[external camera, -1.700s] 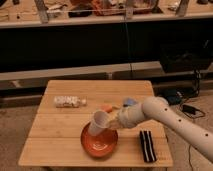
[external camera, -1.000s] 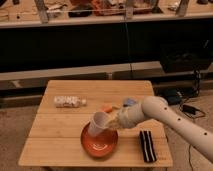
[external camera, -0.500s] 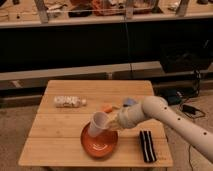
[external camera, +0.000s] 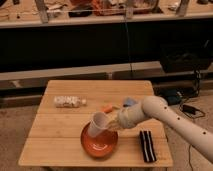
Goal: Place the ceramic cup in the ceramic bowl
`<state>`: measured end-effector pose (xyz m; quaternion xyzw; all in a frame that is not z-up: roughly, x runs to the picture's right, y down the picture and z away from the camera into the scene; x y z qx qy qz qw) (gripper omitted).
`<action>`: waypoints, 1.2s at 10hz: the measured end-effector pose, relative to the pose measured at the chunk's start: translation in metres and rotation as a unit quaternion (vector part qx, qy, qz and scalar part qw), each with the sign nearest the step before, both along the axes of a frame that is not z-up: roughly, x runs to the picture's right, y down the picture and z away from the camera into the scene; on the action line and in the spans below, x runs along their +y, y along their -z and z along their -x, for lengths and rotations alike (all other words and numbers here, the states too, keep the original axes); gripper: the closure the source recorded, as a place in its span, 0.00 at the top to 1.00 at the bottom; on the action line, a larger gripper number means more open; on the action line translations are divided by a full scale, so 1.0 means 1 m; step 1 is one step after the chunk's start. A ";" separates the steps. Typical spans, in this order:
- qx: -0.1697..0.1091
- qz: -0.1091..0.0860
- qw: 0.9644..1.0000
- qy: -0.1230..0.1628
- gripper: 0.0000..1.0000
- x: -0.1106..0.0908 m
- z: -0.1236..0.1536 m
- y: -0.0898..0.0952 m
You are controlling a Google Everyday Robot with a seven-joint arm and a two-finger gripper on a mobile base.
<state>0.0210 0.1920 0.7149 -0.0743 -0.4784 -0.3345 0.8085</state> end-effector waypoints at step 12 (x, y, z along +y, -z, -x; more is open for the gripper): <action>-0.012 0.018 1.000 0.001 0.01 0.001 0.004 0.001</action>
